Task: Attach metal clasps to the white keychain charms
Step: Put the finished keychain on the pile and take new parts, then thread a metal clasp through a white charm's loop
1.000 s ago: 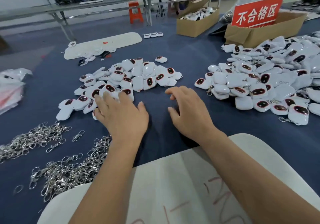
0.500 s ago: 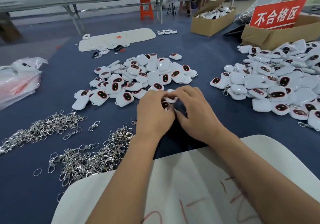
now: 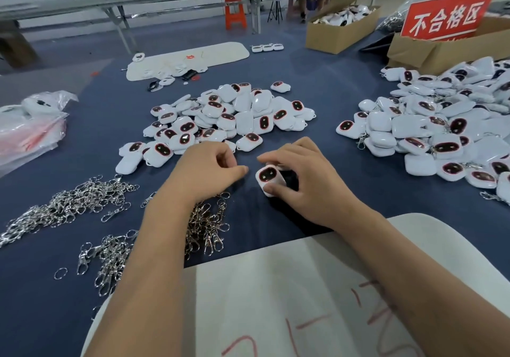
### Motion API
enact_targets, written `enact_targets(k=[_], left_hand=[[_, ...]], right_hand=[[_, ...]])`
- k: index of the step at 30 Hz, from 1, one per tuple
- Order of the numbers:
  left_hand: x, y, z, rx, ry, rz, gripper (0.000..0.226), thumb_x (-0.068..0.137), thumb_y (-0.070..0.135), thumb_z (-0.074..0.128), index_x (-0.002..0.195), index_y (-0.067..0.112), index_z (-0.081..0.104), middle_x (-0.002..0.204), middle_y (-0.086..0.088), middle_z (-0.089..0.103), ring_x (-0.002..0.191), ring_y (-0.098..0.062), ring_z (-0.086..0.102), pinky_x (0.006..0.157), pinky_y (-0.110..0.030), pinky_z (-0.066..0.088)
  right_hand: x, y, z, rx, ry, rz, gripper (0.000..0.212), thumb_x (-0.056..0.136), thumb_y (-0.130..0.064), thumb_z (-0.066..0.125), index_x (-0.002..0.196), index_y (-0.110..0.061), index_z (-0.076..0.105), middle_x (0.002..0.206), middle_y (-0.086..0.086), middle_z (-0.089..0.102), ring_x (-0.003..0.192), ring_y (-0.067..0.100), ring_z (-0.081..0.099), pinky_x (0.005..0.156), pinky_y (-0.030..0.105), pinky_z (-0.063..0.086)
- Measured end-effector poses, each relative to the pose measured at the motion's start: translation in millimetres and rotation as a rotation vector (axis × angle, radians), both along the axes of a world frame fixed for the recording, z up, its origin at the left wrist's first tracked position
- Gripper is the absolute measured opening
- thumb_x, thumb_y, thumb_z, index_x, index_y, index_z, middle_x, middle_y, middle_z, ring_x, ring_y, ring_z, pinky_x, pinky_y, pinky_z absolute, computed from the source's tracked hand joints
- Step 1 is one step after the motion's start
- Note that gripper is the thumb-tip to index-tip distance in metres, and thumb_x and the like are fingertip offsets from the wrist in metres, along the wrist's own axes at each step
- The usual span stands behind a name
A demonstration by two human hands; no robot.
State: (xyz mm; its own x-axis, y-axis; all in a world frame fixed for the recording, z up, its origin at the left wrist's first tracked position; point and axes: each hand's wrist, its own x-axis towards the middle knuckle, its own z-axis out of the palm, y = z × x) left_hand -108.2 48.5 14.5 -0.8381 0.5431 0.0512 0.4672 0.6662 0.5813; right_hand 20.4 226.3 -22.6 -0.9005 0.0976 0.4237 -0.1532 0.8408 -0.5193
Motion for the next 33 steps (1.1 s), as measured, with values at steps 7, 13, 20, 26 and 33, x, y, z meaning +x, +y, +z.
enact_targets(k=[7,13,20,26,33], left_hand=[[-1,-20,25,-0.232,-0.26,-0.152,0.026,0.069,0.022,0.094,0.084,0.018,0.072,0.081,-0.002,0.07,0.071,-0.013,0.061,0.076,-0.033,0.053],[2,-14,28,-0.392,-0.17,-0.087,0.021,0.072,0.015,0.091,0.078,0.023,0.072,0.076,0.005,0.07,0.078,-0.019,0.069,0.078,-0.035,0.057],[0,-12,22,-0.085,-0.227,-0.037,0.02,0.072,0.006,0.089,0.071,0.014,0.071,0.064,0.001,0.067,0.064,-0.017,0.062,0.076,-0.036,0.055],[22,26,9,0.665,-0.465,0.041,0.017,0.084,-0.006,0.076,0.08,0.004,0.063,0.064,-0.011,0.066,0.056,-0.019,0.062,0.061,-0.027,0.06],[47,58,-10,0.866,-0.524,0.015,0.011,0.091,-0.004,0.068,0.098,0.003,0.072,0.081,-0.012,0.069,0.074,-0.023,0.068,0.077,-0.036,0.059]], right_hand=[[-1,2,2,-0.114,-0.05,-0.168,0.025,0.096,-0.022,0.074,0.12,-0.022,0.066,0.107,-0.005,0.053,0.092,0.012,0.054,0.076,0.021,0.04],[2,2,4,-0.245,-0.038,-0.069,0.017,0.099,-0.009,0.067,0.111,-0.014,0.056,0.104,-0.004,0.074,0.084,0.013,0.065,0.075,0.031,0.051],[5,3,5,-0.374,0.081,-0.025,0.022,0.095,0.005,0.063,0.107,-0.012,0.055,0.085,-0.003,0.074,0.075,0.01,0.075,0.077,0.026,0.057],[6,1,7,-0.438,0.101,-0.034,0.04,0.089,-0.026,0.084,0.124,-0.023,0.065,0.087,-0.01,0.077,0.05,0.007,0.058,0.062,0.015,0.047],[1,10,2,-0.56,0.056,-0.094,0.008,0.091,-0.022,0.083,0.098,-0.021,0.079,0.085,-0.007,0.08,0.066,0.002,0.068,0.061,0.016,0.046]])
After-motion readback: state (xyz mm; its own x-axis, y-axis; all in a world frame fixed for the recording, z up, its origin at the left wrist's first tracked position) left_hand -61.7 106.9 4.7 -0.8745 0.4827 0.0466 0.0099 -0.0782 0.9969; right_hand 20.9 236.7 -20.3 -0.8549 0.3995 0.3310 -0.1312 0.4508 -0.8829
